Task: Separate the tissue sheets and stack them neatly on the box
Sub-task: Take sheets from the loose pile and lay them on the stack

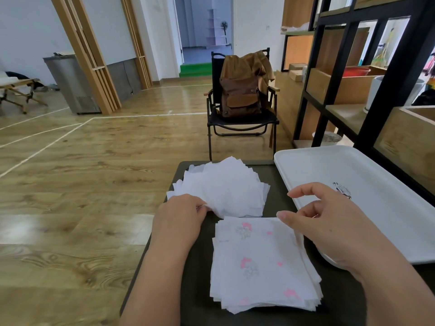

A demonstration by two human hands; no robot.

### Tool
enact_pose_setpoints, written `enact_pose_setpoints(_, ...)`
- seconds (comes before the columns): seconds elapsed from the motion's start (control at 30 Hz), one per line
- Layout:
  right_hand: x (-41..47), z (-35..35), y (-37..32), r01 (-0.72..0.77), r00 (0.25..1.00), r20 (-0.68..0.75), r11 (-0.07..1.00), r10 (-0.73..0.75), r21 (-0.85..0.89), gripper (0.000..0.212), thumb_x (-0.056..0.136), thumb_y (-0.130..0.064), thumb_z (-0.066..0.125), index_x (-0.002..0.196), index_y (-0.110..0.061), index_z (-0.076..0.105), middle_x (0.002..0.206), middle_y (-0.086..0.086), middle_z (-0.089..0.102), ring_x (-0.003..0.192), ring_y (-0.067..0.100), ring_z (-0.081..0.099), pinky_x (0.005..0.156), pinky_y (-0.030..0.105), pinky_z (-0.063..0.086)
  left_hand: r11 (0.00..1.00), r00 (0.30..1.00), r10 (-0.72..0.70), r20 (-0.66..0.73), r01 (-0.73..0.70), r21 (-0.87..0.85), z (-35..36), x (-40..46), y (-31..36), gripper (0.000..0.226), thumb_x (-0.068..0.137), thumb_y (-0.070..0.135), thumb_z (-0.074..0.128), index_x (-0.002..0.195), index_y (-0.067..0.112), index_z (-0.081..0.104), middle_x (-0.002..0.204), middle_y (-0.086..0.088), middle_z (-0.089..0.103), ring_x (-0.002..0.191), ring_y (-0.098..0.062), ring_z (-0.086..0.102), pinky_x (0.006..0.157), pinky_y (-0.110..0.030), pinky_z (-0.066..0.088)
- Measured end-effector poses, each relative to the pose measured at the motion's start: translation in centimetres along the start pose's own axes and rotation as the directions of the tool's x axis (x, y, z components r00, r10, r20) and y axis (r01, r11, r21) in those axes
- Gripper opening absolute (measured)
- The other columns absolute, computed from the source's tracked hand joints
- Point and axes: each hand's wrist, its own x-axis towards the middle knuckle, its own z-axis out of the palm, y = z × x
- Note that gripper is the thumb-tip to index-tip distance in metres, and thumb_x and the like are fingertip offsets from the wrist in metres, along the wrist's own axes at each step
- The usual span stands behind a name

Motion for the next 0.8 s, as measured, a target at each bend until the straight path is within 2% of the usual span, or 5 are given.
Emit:
enact_pose_setpoints(0.2, -0.1, -0.2, 0.0, 0.009, 1.0, 0.009, 1.0, -0.009, 0.022, 0.027, 0.078, -0.048, 0.073, 0.094, -0.042, 0.051, 0.071, -0.009, 0.068, 0.067, -0.011, 0.058, 0.04, 0.007, 0.037, 0.999, 0.996, -0.012, -0.093, 0.007, -0.047, 0.1, -0.1, -0.2, 0.037, 0.1, 0.033, 0.044, 0.067, 0.019, 0.052, 0.068, 0.0, 0.057, 0.073, -0.02, 0.054, 0.053, -0.029, 0.031)
enact_pose_setpoints(0.33, -0.2, -0.1, -0.3, 0.019, 1.0, 0.0, 0.999, -0.019, 0.036, 0.026, 0.079, -0.049, 0.071, 0.095, -0.042, 0.052, 0.075, -0.01, 0.068, 0.067, 0.003, 0.06, 0.05, 0.011, 0.033, 0.976, 0.988, -0.014, -0.155, -0.02, -0.219, -0.2, -0.2, -0.1, 0.021, 0.1, 0.029, 0.045, 0.086, 0.024, 0.061, 0.073, 0.004, 0.064, 0.071, -0.019, 0.057, 0.059, -0.033, 0.046)
enact_pose_setpoints(0.47, -0.2, -0.1, -0.4, 0.038, 0.999, -0.016, 0.998, -0.037, 0.048, 0.023, 0.08, -0.048, 0.07, 0.095, -0.041, 0.053, 0.074, -0.01, 0.067, 0.068, 0.004, 0.06, 0.052, 0.013, 0.034, 0.866, 0.956, -0.097, -0.276, -0.055, -0.496, -1.4, -0.6, 0.3, 0.026, 0.095, 0.016, 0.053, 0.104, 0.035, 0.069, 0.068, 0.01, 0.062, 0.069, -0.009, 0.056, 0.061, -0.022, 0.044)
enact_pose_setpoints(0.63, -0.5, 0.2, -1.1, 0.143, 0.989, -0.056, 0.986, -0.138, 0.088, 0.017, 0.082, -0.041, 0.07, 0.094, -0.043, 0.057, 0.075, -0.019, 0.066, 0.072, -0.006, 0.059, 0.049, 0.009, 0.037, 0.812, 0.931, -0.053, -0.362, -0.171, -0.559, -3.8, -1.2, 1.0, 0.022, 0.092, 0.025, 0.065, 0.084, 0.045, 0.068, 0.083, 0.036, 0.063, 0.081, 0.008, 0.059, 0.066, -0.005, 0.042)
enact_pose_setpoints(0.8, -1.2, 1.7, -2.0, 0.293, 0.956, -0.068, 0.938, -0.286, 0.185, 0.032, 0.079, -0.032, 0.074, 0.104, -0.046, 0.06, 0.089, -0.021, 0.064, 0.084, -0.007, 0.058, 0.063, 0.006, 0.044, 0.76, 0.911, -0.001, -0.413, -0.267, -0.592, -5.4, -2.0, 1.6, 0.019, 0.091, 0.028, 0.067, 0.08, 0.044, 0.067, 0.086, 0.034, 0.066, 0.085, 0.009, 0.06, 0.069, -0.001, 0.041)
